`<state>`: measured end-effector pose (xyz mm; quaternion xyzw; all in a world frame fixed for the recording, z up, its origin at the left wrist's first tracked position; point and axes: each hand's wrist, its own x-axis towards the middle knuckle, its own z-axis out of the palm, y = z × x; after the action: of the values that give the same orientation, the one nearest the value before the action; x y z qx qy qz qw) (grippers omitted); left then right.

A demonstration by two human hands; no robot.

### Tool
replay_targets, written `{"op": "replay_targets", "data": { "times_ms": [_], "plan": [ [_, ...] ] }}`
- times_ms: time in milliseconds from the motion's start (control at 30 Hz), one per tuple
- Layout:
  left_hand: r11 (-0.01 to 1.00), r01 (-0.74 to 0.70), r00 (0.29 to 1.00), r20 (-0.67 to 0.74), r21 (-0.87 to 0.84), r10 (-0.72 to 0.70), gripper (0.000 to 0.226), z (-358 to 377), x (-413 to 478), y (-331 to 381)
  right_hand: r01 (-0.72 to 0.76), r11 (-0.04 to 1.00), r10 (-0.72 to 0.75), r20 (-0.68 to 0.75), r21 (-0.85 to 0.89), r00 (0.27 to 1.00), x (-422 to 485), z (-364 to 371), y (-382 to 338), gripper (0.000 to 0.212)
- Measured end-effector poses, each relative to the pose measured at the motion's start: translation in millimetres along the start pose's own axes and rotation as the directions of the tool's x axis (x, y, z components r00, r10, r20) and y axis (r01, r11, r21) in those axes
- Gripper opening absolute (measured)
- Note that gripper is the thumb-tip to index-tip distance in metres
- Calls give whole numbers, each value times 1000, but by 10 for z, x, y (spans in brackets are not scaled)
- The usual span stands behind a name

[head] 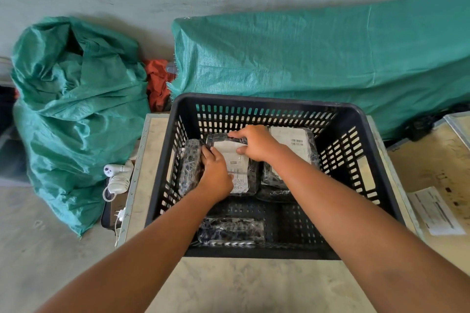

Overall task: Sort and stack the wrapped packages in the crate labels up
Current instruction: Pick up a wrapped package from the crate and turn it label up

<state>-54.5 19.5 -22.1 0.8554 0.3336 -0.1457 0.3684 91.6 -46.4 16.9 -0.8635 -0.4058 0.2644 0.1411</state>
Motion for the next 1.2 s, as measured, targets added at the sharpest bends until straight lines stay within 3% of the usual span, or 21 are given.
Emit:
{"op": "replay_targets", "data": {
  "times_ms": [133, 233, 367, 533, 600, 733, 900, 1000, 1200],
  "plan": [
    [995, -32, 999, 10, 92, 31, 87, 66, 46, -156, -11, 1000, 12, 9, -15, 1000, 23, 174, -9, 61],
    [992, -34, 999, 23, 120, 31, 92, 94, 74, -234, -63, 998, 62, 74, 5, 995, 118, 279, -24, 65],
    [997, -5, 1000, 12, 76, 4, 95, 144, 106, -230, -111, 993, 106, 118, 37, 987, 242, 278, 13, 66],
    [1000, -7, 1000, 3, 24, 7, 97, 193, 130, -259, -147, 983, 145, 34, 110, 989, 229, 429, 15, 63],
    [999, -10, 1000, 24, 40, 9, 100, 212, 143, -267, -119, 992, 119, 1, 31, 993, 190, 519, 14, 63],
    [994, -18, 995, 98, 104, 7, 109, 251, 134, -281, -24, 956, 38, 45, -292, 998, 148, 671, -18, 63],
    [995, -9, 992, 126, 102, -4, 108, 225, 135, -300, -185, 895, 210, 18, -406, 978, 276, 565, -201, 67],
    [996, -3, 991, 136, 85, -8, 110, 249, 149, -307, -164, 931, 173, -1, -326, 985, 330, 488, -144, 14],
    [986, 22, 985, 163, 167, -50, 111, 358, 230, -342, -211, 976, 202, -127, -61, 971, 271, 586, 40, 18]
  ]
}}
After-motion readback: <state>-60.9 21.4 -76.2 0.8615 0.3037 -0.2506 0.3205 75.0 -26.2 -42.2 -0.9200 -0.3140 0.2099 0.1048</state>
